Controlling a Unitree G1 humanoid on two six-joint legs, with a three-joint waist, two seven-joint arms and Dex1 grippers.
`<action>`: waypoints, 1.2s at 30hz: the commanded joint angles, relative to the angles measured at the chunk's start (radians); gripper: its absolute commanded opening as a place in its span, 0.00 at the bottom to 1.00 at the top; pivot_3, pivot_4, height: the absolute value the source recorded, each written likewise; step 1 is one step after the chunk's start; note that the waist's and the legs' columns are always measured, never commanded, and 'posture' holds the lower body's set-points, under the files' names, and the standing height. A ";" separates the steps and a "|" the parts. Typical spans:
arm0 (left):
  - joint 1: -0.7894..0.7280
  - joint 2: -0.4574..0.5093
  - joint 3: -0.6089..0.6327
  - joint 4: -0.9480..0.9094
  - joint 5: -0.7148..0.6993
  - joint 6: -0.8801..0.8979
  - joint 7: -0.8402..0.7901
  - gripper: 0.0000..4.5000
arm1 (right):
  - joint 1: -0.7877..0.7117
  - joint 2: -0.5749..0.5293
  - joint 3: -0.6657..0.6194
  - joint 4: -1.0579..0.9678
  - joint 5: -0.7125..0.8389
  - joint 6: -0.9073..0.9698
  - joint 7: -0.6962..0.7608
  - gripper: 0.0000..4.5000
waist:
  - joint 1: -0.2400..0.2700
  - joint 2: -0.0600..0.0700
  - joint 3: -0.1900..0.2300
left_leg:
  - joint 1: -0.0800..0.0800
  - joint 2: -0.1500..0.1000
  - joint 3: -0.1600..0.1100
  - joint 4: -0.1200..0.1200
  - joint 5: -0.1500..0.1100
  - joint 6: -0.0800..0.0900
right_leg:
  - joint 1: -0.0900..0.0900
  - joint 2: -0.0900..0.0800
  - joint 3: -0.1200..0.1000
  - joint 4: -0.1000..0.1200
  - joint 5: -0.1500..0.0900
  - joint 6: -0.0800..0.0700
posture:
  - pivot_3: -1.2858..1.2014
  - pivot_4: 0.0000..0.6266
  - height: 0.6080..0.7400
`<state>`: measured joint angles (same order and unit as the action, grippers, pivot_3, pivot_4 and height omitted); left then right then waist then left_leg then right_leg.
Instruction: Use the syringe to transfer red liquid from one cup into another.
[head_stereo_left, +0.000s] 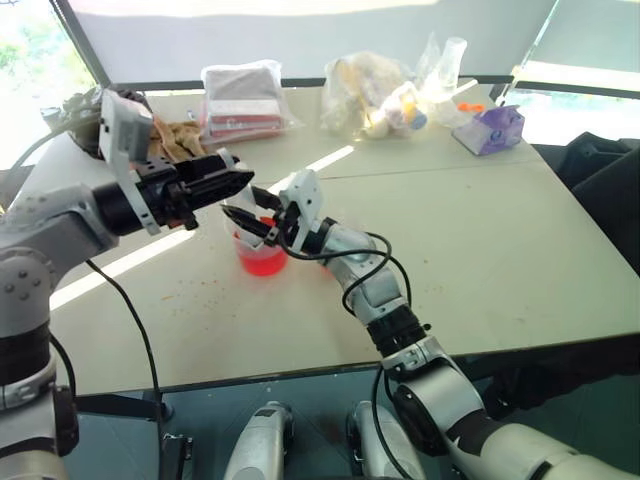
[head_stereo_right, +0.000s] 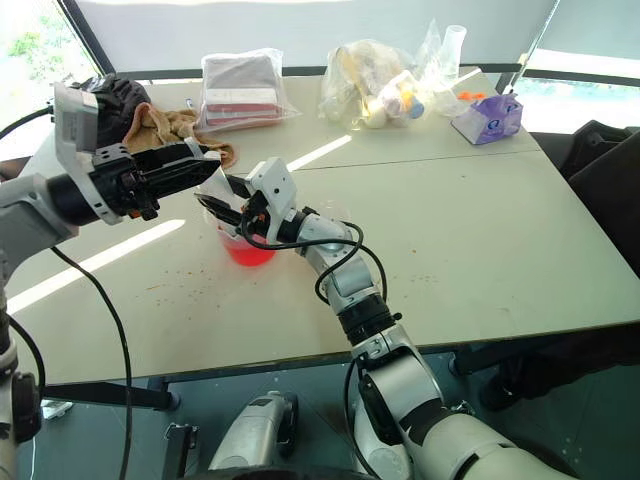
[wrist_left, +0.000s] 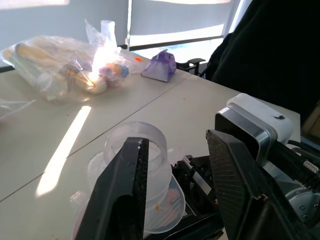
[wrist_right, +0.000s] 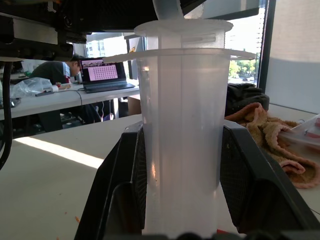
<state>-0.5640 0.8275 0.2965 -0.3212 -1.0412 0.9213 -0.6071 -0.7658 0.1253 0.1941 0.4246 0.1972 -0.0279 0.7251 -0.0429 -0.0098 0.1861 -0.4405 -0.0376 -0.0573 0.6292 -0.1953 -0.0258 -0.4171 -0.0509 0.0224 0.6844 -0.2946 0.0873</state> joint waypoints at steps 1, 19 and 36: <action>-0.009 -0.007 -0.009 -0.017 0.003 -0.005 -0.013 0.19 | -0.009 0.009 0.011 -0.047 0.003 -0.005 0.004 0.32 | 0.000 0.000 0.000 | 0.000 0.000 0.000 0.000 0.000 0.000 | 0.000 0.000 0.000 0.000 0.000 0.000 | 0.52 0.24 0.97; -0.085 -0.018 0.019 -0.018 -0.026 0.026 0.017 0.00 | 0.008 0.012 0.030 -0.032 -0.009 -0.006 0.032 0.32 | 0.000 0.000 0.000 | 0.000 0.000 0.000 0.000 0.000 0.000 | 0.000 0.000 0.000 0.000 0.000 0.000 | 0.52 0.24 0.97; -0.152 -0.017 0.026 0.009 -0.009 0.023 0.010 0.00 | 0.027 0.005 0.053 -0.047 -0.008 0.048 0.057 0.32 | 0.001 0.000 0.000 | 0.000 0.000 -0.001 0.000 0.000 0.000 | 0.000 0.000 0.000 0.000 0.000 0.000 | 0.52 0.24 0.97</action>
<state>-0.6439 0.8040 0.2880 -0.2837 -1.0360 0.9803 -0.5947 -0.7528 0.1193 0.1841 0.3919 0.2018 0.0012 0.7408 -0.0423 -0.0098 0.1861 -0.4404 -0.0375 -0.0578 0.6293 -0.1952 -0.0259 -0.4167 -0.0506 0.0223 0.6844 -0.2946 0.0873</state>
